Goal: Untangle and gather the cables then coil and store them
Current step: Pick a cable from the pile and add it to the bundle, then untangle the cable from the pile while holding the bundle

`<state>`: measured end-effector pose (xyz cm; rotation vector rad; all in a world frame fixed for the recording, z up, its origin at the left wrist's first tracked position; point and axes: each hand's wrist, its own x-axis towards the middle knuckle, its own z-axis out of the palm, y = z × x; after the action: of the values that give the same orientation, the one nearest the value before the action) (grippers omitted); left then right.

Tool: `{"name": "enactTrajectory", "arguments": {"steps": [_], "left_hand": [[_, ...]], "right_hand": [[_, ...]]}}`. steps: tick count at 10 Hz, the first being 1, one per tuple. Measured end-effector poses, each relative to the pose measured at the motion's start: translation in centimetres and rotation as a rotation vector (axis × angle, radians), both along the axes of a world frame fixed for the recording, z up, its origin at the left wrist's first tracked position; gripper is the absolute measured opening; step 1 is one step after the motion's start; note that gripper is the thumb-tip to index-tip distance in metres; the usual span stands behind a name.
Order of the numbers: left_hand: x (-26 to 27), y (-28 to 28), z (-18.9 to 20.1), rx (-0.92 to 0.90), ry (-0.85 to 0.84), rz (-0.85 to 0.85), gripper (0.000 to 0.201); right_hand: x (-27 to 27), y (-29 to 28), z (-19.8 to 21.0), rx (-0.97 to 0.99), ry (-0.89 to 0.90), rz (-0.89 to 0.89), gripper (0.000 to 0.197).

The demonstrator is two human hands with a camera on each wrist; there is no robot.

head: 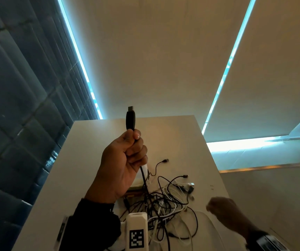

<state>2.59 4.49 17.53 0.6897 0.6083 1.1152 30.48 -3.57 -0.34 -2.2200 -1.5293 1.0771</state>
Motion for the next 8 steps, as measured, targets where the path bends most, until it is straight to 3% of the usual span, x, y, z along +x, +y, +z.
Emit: {"name": "enactTrajectory", "arguments": {"steps": [2,4,6,7,8], "left_hand": [[0.1,0.2,-0.3,-0.023,-0.001,-0.005,0.020],[-0.7,0.3,-0.4,-0.020,-0.020,-0.003,0.020],[-1.2,0.1,-1.0,-0.054,-0.003,0.021,0.019],[-1.3,0.0,-1.4,-0.058,0.023,0.036,0.021],[-1.4,0.2,-1.4,-0.056,0.062,0.057,0.022]], "right_hand": [[-1.0,6.5,-3.3,0.139,-0.209,0.177,0.015],[-1.6,8.8,-6.9,-0.001,-0.355,0.339,0.041],[-2.5,8.8,-7.3,-0.016,-0.511,0.444,0.033],[-2.7,9.0,-6.2,0.024,-0.461,0.443,0.024],[-2.7,10.3,-4.4,0.106,-0.241,0.379,0.013]]}}
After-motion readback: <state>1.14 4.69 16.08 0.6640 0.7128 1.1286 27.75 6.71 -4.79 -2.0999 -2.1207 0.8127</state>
